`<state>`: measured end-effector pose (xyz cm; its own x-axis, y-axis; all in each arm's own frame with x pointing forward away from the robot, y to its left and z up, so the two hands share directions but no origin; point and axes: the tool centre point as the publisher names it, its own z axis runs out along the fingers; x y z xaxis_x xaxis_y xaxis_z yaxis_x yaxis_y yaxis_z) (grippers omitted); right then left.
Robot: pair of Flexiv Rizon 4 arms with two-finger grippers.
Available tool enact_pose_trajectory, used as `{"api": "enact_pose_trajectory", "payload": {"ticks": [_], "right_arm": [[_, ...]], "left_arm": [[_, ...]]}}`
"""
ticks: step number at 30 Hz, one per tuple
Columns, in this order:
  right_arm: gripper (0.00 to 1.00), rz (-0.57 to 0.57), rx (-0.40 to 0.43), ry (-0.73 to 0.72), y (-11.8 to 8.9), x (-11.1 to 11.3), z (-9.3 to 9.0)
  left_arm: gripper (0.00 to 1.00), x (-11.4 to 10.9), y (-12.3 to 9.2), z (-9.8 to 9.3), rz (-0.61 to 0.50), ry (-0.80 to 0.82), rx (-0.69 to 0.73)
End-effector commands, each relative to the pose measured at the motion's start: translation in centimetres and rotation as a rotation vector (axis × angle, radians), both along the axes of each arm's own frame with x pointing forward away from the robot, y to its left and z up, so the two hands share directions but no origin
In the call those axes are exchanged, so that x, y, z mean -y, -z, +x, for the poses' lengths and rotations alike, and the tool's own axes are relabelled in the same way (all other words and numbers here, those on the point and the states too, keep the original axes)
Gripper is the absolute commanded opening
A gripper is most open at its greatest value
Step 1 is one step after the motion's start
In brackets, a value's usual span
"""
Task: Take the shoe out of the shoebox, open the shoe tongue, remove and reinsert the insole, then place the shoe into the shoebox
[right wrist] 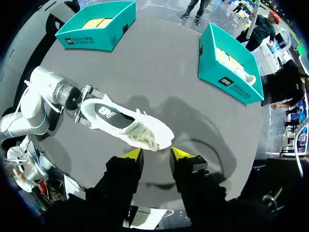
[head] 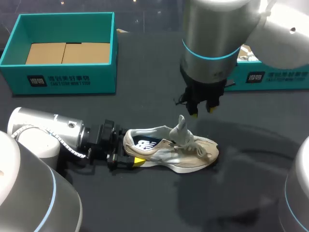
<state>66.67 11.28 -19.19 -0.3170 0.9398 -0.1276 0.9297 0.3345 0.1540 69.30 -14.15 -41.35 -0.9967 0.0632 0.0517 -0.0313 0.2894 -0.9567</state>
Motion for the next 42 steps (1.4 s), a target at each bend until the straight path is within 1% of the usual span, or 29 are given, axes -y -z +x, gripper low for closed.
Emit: {"api": "enact_pose_trajectory", "payload": {"ticks": [1,3,6,7,16,17,18,19,20,21,22,23,24,27,28,39,42], "right_arm": [[0.00,-0.051,-0.045,-0.156,-0.2,-2.5,0.5],[0.00,-0.037,-0.072,-0.232,-0.3,-3.3,0.3],[0.00,0.024,-0.152,-0.465,-0.4,-4.8,-0.6],[0.00,0.024,-0.144,-0.441,-0.4,-4.9,-0.7],[0.00,0.024,-0.144,-0.441,-0.4,-4.9,-0.7],[0.00,0.018,-0.150,-0.515,0.0,-5.5,-0.5],[0.00,-0.022,-0.167,-0.572,0.4,-6.5,-0.4],[0.00,-0.090,-0.181,-0.595,0.7,-7.5,-0.4],[0.00,-0.133,-0.189,-0.671,0.9,-8.4,-0.4],[0.00,-0.166,-0.176,-0.719,1.1,-9.6,-0.7],[0.00,-0.173,-0.185,-0.756,1.2,-10.2,-0.7],[0.00,-0.175,-0.192,-0.831,1.5,-10.9,-0.7],[0.00,-0.170,-0.184,-0.880,1.8,-11.5,-0.8],[0.00,-0.075,-0.193,-1.019,3.0,-12.2,-0.8],[0.00,-0.065,-0.219,-1.019,3.4,-12.3,-0.8],[0.00,-0.065,-0.219,-1.019,3.4,-12.3,-0.8],[0.00,-0.058,-0.258,-1.035,5.6,-12.8,-0.1]], "left_arm": [[0.00,-0.1,0.0,-0.1,0.000,-0.002,0.001],[0.00,-0.1,0.0,-0.1,0.000,-0.002,0.001],[0.00,-0.1,0.0,-0.1,0.000,-0.002,0.001],[0.00,-0.1,0.0,-0.1,0.000,-0.002,0.001],[0.00,-0.1,0.0,-0.1,0.000,-0.002,0.001],[0.00,-0.1,0.0,-0.1,0.000,-0.002,0.001],[0.00,-0.1,0.0,-0.1,0.000,-0.002,0.001],[0.00,-0.1,0.0,-0.1,0.000,-0.002,0.001],[0.00,-0.1,0.0,-0.1,0.000,-0.002,0.001],[0.00,-0.1,0.0,-0.1,0.000,-0.002,0.001],[0.00,-0.1,0.0,-0.1,0.000,-0.002,0.001],[0.00,-0.1,0.0,-0.1,0.000,-0.002,0.001],[0.00,-0.1,0.0,-0.1,0.000,-0.002,0.001],[0.00,-0.1,0.0,-0.1,0.000,-0.002,0.001],[0.00,-0.1,0.0,-0.1,0.000,-0.002,0.001],[0.00,-0.1,0.0,-0.1,0.000,-0.002,0.001],[0.00,-0.1,0.0,-0.1,0.000,-0.002,0.001]]}}
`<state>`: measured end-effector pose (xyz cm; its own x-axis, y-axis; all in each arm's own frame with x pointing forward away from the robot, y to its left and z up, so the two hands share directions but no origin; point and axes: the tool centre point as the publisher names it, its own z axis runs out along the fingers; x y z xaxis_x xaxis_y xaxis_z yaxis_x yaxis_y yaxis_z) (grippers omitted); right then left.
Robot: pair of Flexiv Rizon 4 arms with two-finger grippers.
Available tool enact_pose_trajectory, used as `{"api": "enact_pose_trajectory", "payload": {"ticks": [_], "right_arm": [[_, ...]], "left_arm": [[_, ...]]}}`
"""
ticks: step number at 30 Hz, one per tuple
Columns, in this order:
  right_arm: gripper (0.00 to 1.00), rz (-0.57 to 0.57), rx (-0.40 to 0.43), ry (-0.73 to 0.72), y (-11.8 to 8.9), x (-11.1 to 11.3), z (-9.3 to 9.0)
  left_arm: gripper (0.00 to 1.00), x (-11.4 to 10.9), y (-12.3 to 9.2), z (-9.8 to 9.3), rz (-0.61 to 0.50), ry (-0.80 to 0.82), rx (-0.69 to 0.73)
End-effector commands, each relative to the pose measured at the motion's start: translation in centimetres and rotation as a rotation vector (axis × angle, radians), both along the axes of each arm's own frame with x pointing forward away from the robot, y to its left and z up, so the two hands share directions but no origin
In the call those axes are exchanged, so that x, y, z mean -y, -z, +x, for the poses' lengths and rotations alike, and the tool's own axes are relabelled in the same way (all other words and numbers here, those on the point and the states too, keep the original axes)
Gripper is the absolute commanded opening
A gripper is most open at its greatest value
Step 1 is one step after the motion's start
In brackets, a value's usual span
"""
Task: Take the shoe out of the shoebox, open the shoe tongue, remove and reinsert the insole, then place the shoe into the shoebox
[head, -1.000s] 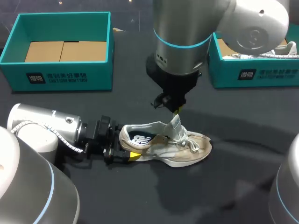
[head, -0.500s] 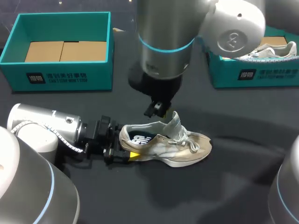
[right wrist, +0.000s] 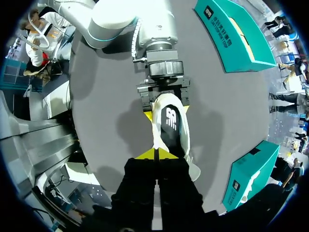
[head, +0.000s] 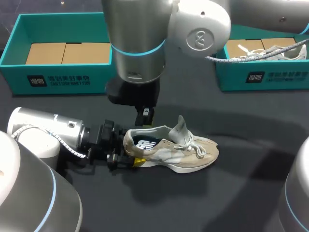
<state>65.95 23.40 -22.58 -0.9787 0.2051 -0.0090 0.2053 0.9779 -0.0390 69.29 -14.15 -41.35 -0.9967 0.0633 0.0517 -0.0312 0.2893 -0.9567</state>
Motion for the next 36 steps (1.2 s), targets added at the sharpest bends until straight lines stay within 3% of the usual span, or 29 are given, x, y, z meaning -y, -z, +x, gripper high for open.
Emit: {"api": "enact_pose_trajectory", "payload": {"ticks": [1,6,19,25,36], "right_arm": [[0.00,-0.006,-0.036,-0.014,2.7,-0.7,0.7],[0.00,0.049,-0.048,-0.033,5.1,-0.5,0.5],[0.00,0.049,-0.048,-0.033,5.1,-0.5,0.5],[0.00,0.084,-0.013,-0.048,7.7,-0.7,0.9],[0.00,0.085,0.013,-0.017,7.7,-0.4,0.9]], "left_arm": [[0.00,-0.1,0.0,-0.1,0.000,-0.002,0.001],[0.00,-0.1,0.0,-0.1,0.000,-0.002,0.001],[0.00,-0.1,0.0,-0.1,0.000,-0.002,0.001],[0.00,-0.1,0.0,-0.1,0.000,-0.002,0.001],[0.00,-0.1,0.0,-0.1,0.000,-0.002,0.001]]}}
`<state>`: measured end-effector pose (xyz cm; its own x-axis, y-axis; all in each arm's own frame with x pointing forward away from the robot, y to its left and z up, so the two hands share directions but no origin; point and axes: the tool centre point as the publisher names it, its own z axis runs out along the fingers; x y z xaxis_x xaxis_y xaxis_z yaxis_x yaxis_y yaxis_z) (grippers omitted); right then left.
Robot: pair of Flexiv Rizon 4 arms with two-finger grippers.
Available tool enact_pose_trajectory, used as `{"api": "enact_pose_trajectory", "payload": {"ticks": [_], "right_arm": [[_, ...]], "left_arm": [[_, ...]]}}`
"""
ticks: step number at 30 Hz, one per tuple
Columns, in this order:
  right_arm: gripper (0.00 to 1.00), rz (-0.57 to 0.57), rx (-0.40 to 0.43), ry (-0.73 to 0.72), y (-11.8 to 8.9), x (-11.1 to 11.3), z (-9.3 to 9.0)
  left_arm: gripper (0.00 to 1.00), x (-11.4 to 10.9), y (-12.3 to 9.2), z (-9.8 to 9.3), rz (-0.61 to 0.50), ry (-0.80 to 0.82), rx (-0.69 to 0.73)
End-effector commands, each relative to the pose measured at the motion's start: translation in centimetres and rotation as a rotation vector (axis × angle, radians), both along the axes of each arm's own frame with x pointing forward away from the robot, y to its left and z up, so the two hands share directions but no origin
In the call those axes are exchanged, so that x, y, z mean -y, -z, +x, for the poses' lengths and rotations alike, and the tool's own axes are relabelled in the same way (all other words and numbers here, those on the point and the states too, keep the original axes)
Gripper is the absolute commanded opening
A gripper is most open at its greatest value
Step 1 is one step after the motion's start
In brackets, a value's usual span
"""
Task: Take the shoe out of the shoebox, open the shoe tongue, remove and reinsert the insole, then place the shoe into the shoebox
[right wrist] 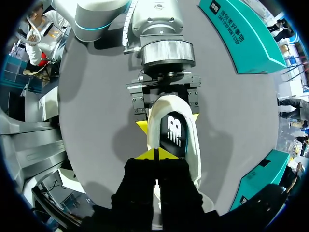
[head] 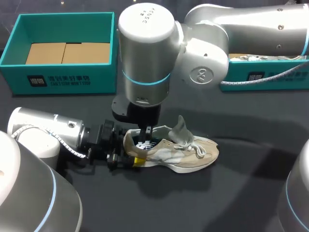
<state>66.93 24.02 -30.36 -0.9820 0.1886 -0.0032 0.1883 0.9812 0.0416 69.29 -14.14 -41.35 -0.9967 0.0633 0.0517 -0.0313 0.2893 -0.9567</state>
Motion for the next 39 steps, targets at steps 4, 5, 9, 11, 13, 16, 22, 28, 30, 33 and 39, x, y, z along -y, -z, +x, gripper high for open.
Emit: {"api": "enact_pose_trajectory", "payload": {"ticks": [4,5,9,11,13,16,22,28,30,33,39], "right_arm": [[0.00,-0.005,0.032,-0.051,0.7,0.5,0.7],[0.00,-0.002,0.032,-0.057,0.9,0.7,1.0],[0.00,0.006,0.040,-0.096,1.4,0.9,1.8],[0.00,-0.007,0.049,-0.097,1.8,0.8,2.0],[0.00,-0.007,0.048,-0.104,2.3,0.8,2.2],[0.00,-0.008,0.054,-0.113,3.0,0.9,2.5],[0.00,-0.002,0.083,-0.131,4.1,1.0,2.7],[0.00,-0.007,0.100,-0.141,5.1,1.8,2.8],[0.00,-0.012,0.106,-0.142,5.4,2.0,2.9],[0.00,-0.018,0.112,-0.146,5.9,2.3,3.0],[0.00,-0.014,0.121,-0.152,6.6,2.5,3.6]], "left_arm": [[0.00,-0.1,0.0,-0.1,0.000,-0.002,0.001],[0.00,-0.1,0.0,-0.1,0.000,-0.002,0.001],[0.00,-0.1,0.0,-0.1,0.000,-0.002,0.001],[0.00,-0.1,0.0,-0.1,0.000,-0.002,0.001],[0.00,-0.1,0.0,-0.1,0.000,-0.002,0.001],[0.00,-0.1,0.0,-0.1,0.000,-0.002,0.001],[0.00,-0.1,0.0,-0.1,0.000,-0.002,0.001],[0.00,-0.1,0.0,-0.1,0.000,-0.002,0.001],[0.00,-0.1,0.0,-0.1,0.000,-0.002,0.001],[0.00,-0.1,0.0,-0.1,0.000,-0.002,0.001],[0.00,-0.1,0.0,-0.1,0.000,-0.002,0.001]]}}
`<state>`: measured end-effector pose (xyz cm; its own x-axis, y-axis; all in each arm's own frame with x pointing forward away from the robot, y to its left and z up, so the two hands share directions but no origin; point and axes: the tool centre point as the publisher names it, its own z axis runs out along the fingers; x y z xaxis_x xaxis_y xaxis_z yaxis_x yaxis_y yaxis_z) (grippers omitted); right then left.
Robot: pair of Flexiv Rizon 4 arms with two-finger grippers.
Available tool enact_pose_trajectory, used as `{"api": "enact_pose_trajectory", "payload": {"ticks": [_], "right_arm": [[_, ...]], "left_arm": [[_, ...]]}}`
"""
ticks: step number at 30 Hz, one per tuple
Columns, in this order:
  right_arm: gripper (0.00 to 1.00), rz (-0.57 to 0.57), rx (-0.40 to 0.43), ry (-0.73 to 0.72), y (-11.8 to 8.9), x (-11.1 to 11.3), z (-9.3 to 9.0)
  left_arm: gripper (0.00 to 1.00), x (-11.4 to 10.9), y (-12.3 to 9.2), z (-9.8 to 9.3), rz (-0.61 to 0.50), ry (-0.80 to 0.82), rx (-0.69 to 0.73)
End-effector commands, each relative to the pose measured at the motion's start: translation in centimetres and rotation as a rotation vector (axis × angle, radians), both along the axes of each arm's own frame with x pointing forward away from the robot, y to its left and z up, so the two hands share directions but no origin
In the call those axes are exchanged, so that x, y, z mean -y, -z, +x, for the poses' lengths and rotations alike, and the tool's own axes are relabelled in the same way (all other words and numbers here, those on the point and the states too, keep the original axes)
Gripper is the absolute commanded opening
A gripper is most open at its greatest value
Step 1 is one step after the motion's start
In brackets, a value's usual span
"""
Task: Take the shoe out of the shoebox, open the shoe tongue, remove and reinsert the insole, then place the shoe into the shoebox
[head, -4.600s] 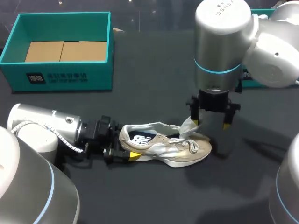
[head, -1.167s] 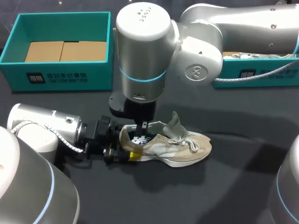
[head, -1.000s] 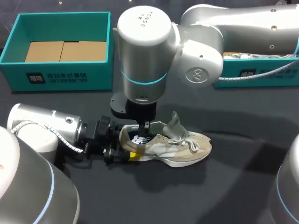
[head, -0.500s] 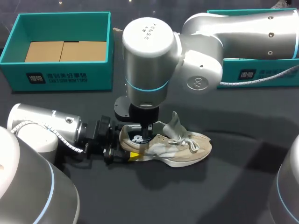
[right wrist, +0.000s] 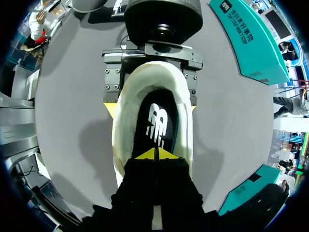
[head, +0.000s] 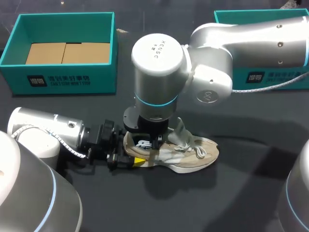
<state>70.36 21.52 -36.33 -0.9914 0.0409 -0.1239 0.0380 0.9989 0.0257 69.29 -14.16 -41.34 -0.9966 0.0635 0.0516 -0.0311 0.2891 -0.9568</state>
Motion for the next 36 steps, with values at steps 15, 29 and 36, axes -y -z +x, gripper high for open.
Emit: {"api": "enact_pose_trajectory", "payload": {"ticks": [15,29,36], "right_arm": [[0.00,-0.023,0.008,-0.015,1.0,-1.5,0.5],[0.00,0.006,-0.009,0.052,1.8,2.1,0.5],[0.00,0.009,0.011,0.076,1.6,3.0,0.2]], "left_arm": [[0.00,-0.1,0.1,-0.1,0.000,-0.002,0.001],[0.00,-0.1,0.1,-0.1,0.000,-0.002,0.001],[0.00,-0.1,0.1,-0.1,0.000,-0.002,0.001]]}}
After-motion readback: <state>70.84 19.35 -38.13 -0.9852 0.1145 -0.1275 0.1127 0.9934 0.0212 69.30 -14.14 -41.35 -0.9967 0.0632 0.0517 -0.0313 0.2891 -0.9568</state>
